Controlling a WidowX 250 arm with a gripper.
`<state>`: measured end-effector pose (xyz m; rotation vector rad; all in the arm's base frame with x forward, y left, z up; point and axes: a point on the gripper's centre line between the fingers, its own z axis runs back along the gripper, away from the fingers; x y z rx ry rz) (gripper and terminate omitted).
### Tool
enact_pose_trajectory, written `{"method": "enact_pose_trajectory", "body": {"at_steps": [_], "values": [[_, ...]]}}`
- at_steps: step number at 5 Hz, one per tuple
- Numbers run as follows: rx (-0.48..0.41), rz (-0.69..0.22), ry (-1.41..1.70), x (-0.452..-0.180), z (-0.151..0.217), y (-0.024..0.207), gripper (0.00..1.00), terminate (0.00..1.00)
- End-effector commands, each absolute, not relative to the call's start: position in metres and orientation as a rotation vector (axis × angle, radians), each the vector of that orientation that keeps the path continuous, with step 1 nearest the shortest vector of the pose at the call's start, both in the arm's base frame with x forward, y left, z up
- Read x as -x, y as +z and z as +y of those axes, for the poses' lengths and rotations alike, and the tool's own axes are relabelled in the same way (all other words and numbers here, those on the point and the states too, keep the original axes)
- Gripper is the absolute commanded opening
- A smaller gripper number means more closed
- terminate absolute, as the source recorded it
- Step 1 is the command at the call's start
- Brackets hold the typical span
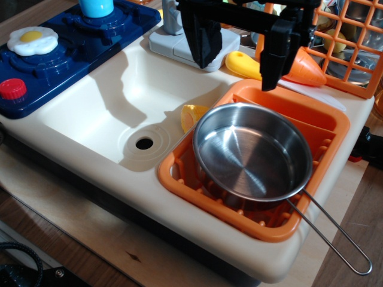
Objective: Put pan from drying rack into sink
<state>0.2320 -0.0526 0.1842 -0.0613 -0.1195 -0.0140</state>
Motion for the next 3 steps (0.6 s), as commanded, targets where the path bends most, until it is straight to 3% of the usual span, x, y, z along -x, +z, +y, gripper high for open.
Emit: {"method": "enact_pose_trajectory", "body": {"at_steps": [1,3], "values": [[0.061,-0.119,-0.014,-0.232,-0.053,0.184,1.0,0.0],[-0.187,-0.146,-0.485,-0.24,-0.07,0.186,1.0,0.0]]}}
